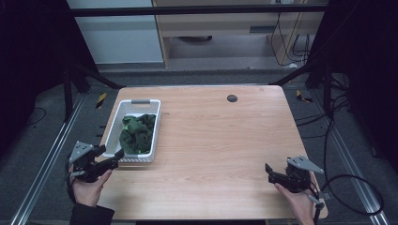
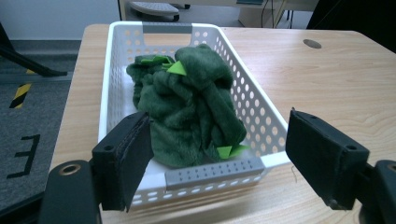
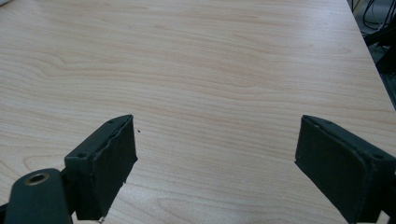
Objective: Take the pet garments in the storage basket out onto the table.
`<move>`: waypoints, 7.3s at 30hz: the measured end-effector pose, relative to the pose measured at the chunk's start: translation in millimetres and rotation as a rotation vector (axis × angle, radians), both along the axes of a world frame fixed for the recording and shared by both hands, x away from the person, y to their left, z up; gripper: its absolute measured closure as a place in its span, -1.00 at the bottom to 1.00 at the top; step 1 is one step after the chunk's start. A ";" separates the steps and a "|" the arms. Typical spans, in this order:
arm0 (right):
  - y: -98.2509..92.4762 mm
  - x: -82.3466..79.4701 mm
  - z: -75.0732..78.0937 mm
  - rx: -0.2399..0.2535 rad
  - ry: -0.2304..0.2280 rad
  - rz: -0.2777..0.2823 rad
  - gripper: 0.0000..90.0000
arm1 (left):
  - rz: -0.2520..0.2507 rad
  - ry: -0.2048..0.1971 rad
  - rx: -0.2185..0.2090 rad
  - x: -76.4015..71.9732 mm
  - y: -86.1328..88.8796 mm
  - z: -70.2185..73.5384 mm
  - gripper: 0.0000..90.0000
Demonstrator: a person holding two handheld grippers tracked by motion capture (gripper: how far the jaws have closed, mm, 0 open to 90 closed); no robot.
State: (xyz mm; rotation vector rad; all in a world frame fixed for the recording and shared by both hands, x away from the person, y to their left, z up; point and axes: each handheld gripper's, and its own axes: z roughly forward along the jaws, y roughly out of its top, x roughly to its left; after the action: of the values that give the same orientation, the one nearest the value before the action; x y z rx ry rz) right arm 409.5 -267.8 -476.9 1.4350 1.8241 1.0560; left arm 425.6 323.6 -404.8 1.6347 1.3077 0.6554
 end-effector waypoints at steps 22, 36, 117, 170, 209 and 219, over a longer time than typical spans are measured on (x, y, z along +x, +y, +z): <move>1.1 -0.6 0.7 -0.012 -0.004 0.008 -0.74 | -0.001 0.000 0.017 34.6 -7.6 21.4 -0.53; 1.4 0.5 -1.6 -0.018 0.001 0.016 -0.74 | 0.013 0.033 0.041 54.4 -4.4 30.9 -0.54; 5.9 8.1 -6.7 -0.034 0.069 0.063 -0.84 | -0.001 0.394 0.218 156.1 -40.6 -12.8 -0.46; 5.7 8.6 -8.1 -0.033 0.083 0.068 -0.83 | -0.107 0.309 0.178 113.2 -23.3 50.3 0.76; 3.2 7.4 -5.3 -0.029 0.063 0.059 -0.83 | -0.239 0.179 0.249 73.7 -48.2 121.8 0.77; 2.5 6.7 -4.5 -0.027 0.057 0.058 -0.84 | -0.315 0.164 0.266 67.1 -73.2 127.6 0.77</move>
State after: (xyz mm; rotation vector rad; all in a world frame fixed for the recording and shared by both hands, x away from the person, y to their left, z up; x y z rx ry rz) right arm 416.2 -265.4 -481.4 1.4180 1.9235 1.0240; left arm 492.6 250.4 -277.2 2.0961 1.0740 0.5263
